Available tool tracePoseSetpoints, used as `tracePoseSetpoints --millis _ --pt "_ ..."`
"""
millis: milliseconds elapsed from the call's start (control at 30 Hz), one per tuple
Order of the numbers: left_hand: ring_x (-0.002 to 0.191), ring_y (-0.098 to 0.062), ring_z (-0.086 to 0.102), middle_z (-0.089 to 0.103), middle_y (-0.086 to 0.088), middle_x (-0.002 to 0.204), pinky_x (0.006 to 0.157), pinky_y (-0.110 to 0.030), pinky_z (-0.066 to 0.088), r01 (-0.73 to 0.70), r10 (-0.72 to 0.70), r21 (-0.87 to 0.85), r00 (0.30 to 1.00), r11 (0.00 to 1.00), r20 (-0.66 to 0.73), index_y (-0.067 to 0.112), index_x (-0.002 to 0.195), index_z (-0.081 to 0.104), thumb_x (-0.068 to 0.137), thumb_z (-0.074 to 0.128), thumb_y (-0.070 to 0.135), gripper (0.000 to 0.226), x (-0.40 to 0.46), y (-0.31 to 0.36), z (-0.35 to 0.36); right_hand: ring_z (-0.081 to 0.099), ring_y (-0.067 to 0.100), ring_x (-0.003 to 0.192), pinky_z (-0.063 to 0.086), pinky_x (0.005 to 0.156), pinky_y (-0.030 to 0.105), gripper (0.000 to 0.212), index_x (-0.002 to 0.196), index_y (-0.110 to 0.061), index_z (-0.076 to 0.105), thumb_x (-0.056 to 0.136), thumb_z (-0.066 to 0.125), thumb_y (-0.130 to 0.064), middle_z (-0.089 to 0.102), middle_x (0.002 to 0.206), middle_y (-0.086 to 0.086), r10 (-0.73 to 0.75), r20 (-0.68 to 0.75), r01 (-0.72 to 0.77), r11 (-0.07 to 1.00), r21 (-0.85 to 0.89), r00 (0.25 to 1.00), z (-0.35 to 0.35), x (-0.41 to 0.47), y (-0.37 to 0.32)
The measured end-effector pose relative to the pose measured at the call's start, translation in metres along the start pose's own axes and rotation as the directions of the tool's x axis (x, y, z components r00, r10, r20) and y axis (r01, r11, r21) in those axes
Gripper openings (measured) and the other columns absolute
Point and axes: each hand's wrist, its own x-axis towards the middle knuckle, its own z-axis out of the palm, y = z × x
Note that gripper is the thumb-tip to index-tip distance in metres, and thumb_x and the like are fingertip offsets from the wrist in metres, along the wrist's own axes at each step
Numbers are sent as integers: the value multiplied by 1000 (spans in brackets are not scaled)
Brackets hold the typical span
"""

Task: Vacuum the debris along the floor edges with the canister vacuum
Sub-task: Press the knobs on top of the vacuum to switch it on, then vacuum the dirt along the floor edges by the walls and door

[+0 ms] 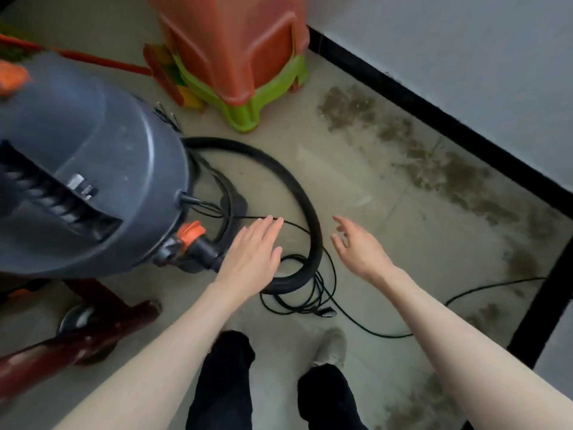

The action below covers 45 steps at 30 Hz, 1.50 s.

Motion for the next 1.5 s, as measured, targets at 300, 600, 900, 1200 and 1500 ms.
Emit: tracePoseSetpoints --millis 300,600,900,1200,1500 --pt "145 -23 14 16 -9 158 118 -36 16 84 -79 -27 987 996 139 16 152 13 100 39 25 59 119 -34 198 47 28 131 35 104 30 53 150 -13 32 102 47 -28 46 146 14 121 71 -131 978 165 990 121 126 141" --pt "143 -31 17 16 -19 155 115 -35 18 207 -200 -100 977 973 78 6 150 15 101 37 23 56 261 -93 302 63 25 93 55 81 35 44 125 10 55 100 53 -26 61 108 20 154 153 -216 734 644 976 205 292 178" --pt "120 -34 51 45 -16 136 100 -43 45 391 -546 -823 829 413 121 -1 144 23 98 50 27 61 313 -91 328 59 19 86 49 69 23 30 124 -1 56 98 56 -14 62 99 9 -49 337 -232 635 737 940 207 280 197" --pt "96 -25 59 58 -17 123 60 -33 51 421 -393 -904 844 68 364 0 134 41 91 61 12 49 318 -45 330 61 19 97 53 82 30 32 131 -8 53 102 48 -22 64 115 6 77 140 -158 584 796 987 158 252 257" --pt "90 -21 63 65 -7 106 86 -34 49 430 70 -656 802 620 593 16 108 51 87 68 15 27 249 22 348 60 24 92 51 85 37 46 113 0 62 98 52 -43 63 106 14 53 69 -84 804 588 996 156 288 225"
